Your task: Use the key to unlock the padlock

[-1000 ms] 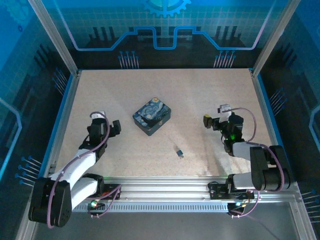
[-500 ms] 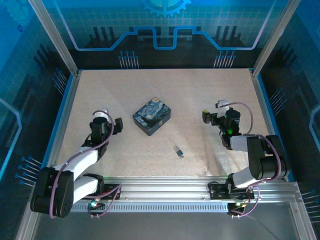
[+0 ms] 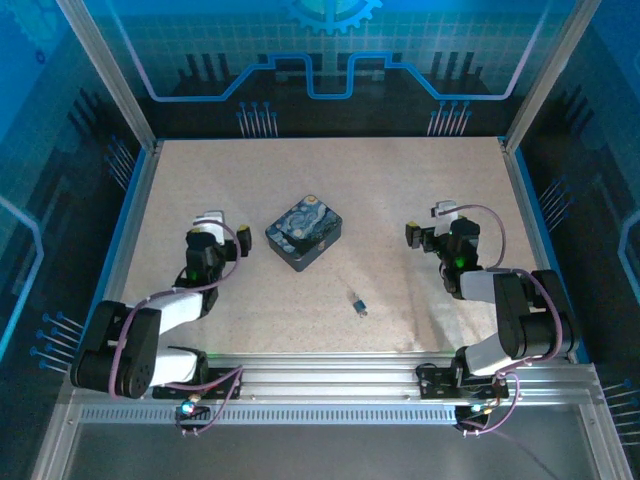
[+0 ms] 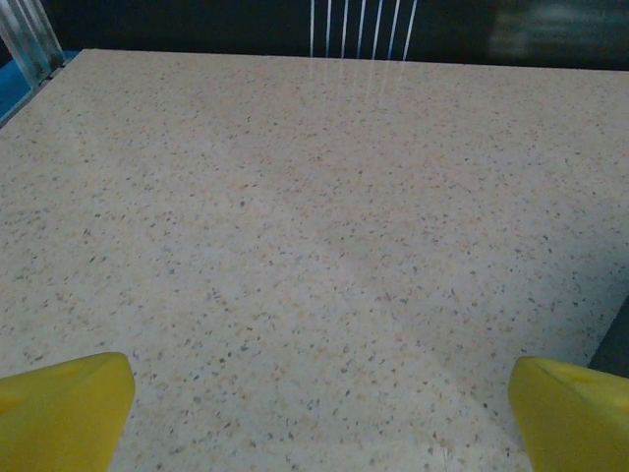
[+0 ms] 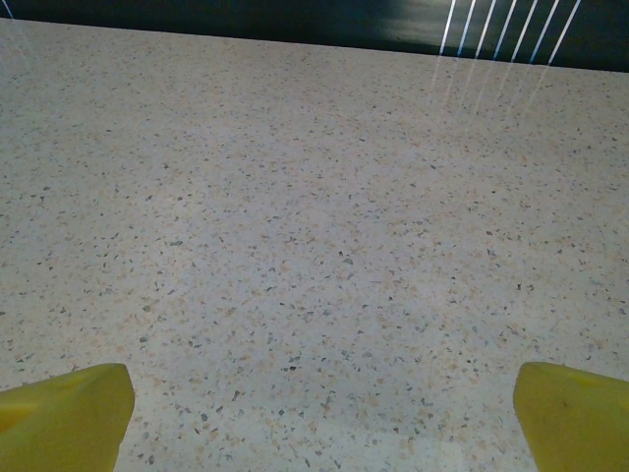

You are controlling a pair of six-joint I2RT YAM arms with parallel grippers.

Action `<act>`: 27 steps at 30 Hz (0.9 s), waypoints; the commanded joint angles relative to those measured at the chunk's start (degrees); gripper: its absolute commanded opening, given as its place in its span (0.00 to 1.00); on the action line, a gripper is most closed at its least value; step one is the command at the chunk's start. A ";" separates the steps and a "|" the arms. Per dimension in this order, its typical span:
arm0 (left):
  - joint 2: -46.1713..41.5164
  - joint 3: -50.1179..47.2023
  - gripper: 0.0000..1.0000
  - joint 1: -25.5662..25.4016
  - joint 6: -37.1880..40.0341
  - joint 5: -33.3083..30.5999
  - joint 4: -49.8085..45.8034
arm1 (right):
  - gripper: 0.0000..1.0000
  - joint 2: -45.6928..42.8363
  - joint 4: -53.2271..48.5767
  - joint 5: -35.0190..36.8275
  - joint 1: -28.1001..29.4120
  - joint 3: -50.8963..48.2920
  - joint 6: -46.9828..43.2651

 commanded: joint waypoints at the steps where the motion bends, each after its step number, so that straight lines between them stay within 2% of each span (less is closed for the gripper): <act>1: 2.09 -0.43 0.99 0.73 2.90 2.10 7.69 | 1.00 0.49 -0.11 0.73 0.63 0.62 -0.61; 7: 11.20 -3.05 0.99 0.68 4.48 1.89 22.25 | 1.00 0.57 -0.11 0.78 0.70 0.62 -0.65; 11: 15.61 -3.43 0.99 0.66 4.96 1.75 27.99 | 1.00 0.58 -0.11 0.79 0.70 0.62 -0.62; 15: 14.55 0.21 0.99 0.73 4.20 0.81 19.42 | 1.00 0.57 -0.11 0.76 0.63 0.62 -0.62; 18: 14.10 3.37 0.99 3.19 1.27 2.21 12.49 | 1.00 0.57 -0.11 0.78 0.66 0.62 -0.62; 20: 13.80 3.50 0.99 4.64 0.12 3.88 11.69 | 1.00 0.61 -0.11 0.79 0.63 0.62 -0.70; 27: 13.89 3.38 0.99 4.61 0.22 3.84 11.96 | 1.00 0.58 -0.11 0.97 0.75 0.62 -0.78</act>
